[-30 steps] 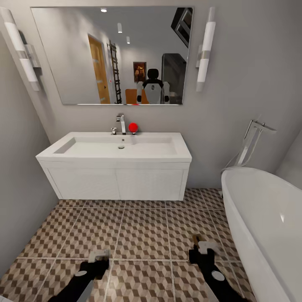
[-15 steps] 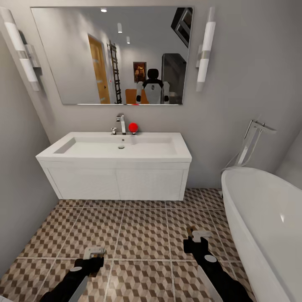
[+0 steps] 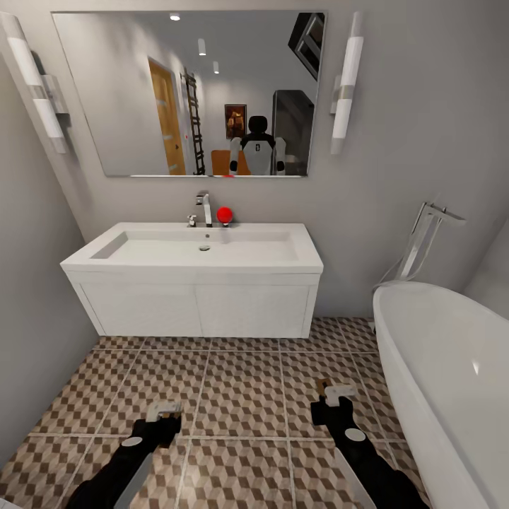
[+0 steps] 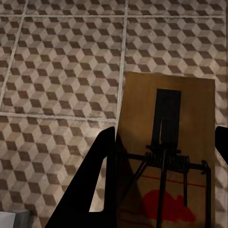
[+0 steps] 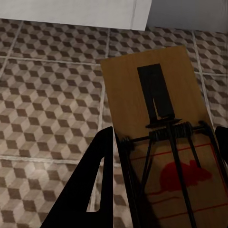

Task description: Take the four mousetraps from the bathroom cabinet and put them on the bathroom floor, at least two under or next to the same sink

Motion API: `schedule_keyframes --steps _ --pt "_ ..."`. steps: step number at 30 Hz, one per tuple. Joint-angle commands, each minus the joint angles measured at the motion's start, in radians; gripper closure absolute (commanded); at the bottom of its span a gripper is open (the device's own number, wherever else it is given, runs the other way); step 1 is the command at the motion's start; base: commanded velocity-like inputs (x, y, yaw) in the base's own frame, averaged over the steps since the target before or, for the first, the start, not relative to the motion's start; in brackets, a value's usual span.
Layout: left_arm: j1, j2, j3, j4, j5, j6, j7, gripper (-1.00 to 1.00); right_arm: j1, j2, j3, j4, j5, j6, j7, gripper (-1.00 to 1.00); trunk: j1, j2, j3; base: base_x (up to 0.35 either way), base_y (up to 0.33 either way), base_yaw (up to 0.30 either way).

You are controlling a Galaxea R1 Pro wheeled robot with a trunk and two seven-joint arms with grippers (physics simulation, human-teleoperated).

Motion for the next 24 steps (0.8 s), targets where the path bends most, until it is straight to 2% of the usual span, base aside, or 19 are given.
schedule_keyframes --steps 1,5,20,24 --pt "-0.001 0.001 -0.007 -0.002 0.008 0.004 0.012 1.0 -0.001 -0.002 0.005 -0.002 -0.01 0.004 -0.007 1.0 0.0 -0.001 -0.001 0.0 0.0 0.0" --pt "-0.001 -0.01 -0.007 -0.003 0.008 0.003 0.012 1.0 -0.001 -0.002 0.005 -0.002 -0.01 0.003 -0.007 1.0 0.0 -0.001 -0.001 0.0 0.0 0.0" --pt "-0.001 -0.021 -0.008 -0.006 0.008 0.001 0.012 1.0 -0.001 -0.007 0.005 -0.036 -0.01 0.006 -0.007 1.0 0.0 -0.001 -0.001 0.0 0.0 0.0" --pt "-0.001 -0.025 -0.008 -0.006 0.008 0.001 0.012 1.0 -0.001 -0.009 0.005 -0.044 -0.01 0.007 -0.007 1.0 0.011 -0.022 -0.014 0.0 0.0 0.0"
